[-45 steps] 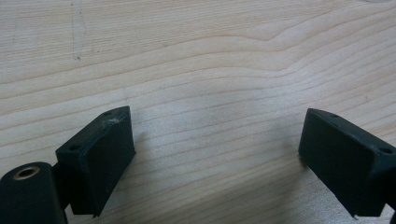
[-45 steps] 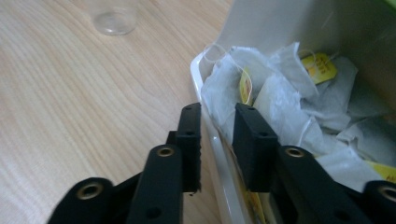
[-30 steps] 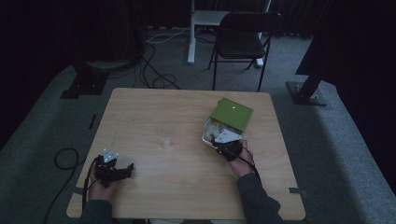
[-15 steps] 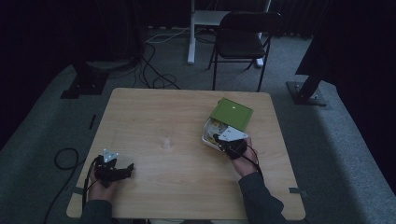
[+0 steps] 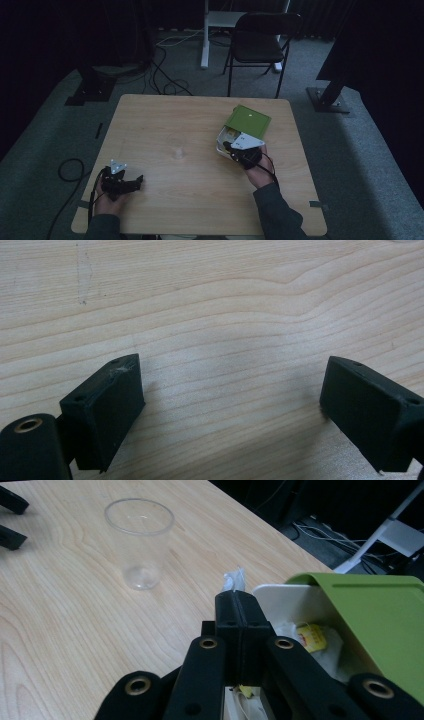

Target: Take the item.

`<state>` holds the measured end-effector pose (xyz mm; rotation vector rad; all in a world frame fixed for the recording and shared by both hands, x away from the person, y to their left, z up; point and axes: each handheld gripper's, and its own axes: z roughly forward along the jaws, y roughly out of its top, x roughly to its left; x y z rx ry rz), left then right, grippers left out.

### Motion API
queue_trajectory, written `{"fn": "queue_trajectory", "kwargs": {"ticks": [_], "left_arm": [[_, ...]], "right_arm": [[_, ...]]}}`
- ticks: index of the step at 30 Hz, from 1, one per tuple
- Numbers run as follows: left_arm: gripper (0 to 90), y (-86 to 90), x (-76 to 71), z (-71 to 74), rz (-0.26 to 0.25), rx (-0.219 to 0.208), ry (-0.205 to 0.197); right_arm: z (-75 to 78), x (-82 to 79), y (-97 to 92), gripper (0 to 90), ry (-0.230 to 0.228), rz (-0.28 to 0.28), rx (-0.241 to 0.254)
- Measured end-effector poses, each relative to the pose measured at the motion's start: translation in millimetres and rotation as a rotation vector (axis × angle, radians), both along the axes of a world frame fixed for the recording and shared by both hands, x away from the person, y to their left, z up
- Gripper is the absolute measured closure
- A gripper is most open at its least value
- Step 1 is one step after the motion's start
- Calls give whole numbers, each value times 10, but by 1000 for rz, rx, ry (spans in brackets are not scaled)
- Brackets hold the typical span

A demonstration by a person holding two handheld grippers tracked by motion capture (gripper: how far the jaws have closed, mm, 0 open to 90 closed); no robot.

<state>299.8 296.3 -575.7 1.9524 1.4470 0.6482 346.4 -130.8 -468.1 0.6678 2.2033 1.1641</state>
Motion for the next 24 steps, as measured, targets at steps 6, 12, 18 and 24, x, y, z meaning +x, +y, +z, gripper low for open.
{"fn": "queue_trajectory", "kwargs": {"ticks": [6,12,18,24], "left_arm": [[112,0,0,0,0,0,0],[112,0,0,0,0,0,0],[112,-1,0,0,0,-1,0],[112,0,0,0,0,-1,0]], "right_arm": [[1,-1,84,900,6,23,10],[10,-1,166,900,2,43,9],[29,-2,223,900,0,55,8],[43,1,274,900,-5,69,4]]}}
